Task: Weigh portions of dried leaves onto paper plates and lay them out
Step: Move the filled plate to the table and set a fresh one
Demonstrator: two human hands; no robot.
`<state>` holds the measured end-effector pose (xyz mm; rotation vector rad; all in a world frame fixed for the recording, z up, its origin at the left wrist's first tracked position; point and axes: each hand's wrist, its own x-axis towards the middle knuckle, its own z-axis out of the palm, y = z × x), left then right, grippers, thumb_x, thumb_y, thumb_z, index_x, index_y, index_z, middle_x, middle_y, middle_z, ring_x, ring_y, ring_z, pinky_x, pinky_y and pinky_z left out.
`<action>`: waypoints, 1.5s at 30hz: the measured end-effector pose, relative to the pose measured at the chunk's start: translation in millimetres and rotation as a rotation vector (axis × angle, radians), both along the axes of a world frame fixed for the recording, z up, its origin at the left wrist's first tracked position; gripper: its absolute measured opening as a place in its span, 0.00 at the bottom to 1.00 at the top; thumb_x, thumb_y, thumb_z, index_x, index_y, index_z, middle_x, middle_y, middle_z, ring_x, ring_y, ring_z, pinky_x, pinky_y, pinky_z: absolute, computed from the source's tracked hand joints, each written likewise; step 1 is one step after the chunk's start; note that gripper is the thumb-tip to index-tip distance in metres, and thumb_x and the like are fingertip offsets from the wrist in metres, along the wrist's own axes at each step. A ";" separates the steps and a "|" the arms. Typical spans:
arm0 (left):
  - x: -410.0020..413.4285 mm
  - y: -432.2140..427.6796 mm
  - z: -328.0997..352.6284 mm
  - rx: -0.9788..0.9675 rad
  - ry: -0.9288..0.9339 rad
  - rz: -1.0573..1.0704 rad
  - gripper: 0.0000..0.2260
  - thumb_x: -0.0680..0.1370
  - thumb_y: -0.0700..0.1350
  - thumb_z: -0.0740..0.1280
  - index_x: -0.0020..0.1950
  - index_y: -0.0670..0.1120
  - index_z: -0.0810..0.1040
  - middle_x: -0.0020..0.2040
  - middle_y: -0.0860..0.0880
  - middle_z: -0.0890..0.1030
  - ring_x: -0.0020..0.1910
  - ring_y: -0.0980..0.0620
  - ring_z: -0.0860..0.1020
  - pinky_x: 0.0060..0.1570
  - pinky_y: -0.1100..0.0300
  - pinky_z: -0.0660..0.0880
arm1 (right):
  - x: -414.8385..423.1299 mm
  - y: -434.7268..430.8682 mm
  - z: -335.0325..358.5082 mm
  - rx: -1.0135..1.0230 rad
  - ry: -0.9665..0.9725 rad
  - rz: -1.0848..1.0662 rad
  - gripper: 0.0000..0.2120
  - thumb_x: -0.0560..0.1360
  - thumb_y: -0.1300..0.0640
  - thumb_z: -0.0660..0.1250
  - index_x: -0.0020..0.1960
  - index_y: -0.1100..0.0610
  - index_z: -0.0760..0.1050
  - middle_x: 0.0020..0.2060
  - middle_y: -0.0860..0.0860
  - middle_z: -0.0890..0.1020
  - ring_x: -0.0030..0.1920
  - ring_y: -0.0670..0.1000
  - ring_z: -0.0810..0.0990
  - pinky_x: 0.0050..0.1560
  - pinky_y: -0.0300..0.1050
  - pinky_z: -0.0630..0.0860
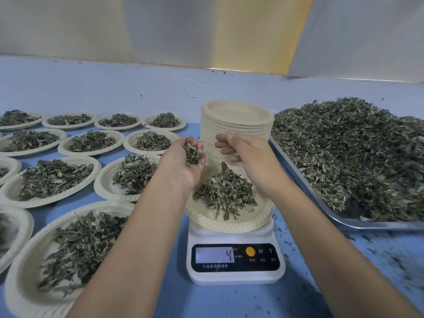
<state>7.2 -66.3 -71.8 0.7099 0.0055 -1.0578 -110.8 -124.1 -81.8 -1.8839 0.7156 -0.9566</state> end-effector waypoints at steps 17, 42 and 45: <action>-16.3 -9.7 4.6 0.076 -0.257 -0.034 0.15 0.82 0.46 0.57 0.37 0.44 0.72 0.34 0.49 0.77 0.26 0.53 0.74 0.30 0.63 0.73 | 6.0 15.6 -0.9 -0.203 0.054 0.036 0.15 0.68 0.60 0.75 0.53 0.51 0.81 0.50 0.47 0.81 0.43 0.43 0.78 0.51 0.37 0.75; 2.2 -0.5 4.4 -0.059 -0.147 0.006 0.13 0.83 0.42 0.55 0.40 0.40 0.71 0.40 0.43 0.79 0.39 0.49 0.80 0.38 0.61 0.78 | -2.6 3.0 0.6 -0.084 -0.073 -0.086 0.08 0.72 0.58 0.67 0.36 0.49 0.79 0.32 0.44 0.80 0.34 0.43 0.75 0.42 0.48 0.74; 4.1 0.1 4.9 -0.055 -0.148 0.018 0.14 0.83 0.42 0.55 0.40 0.40 0.71 0.39 0.43 0.79 0.40 0.49 0.80 0.43 0.60 0.78 | -2.5 2.4 -0.4 -0.085 -0.044 -0.091 0.07 0.71 0.59 0.68 0.38 0.48 0.80 0.36 0.49 0.83 0.38 0.52 0.80 0.47 0.52 0.78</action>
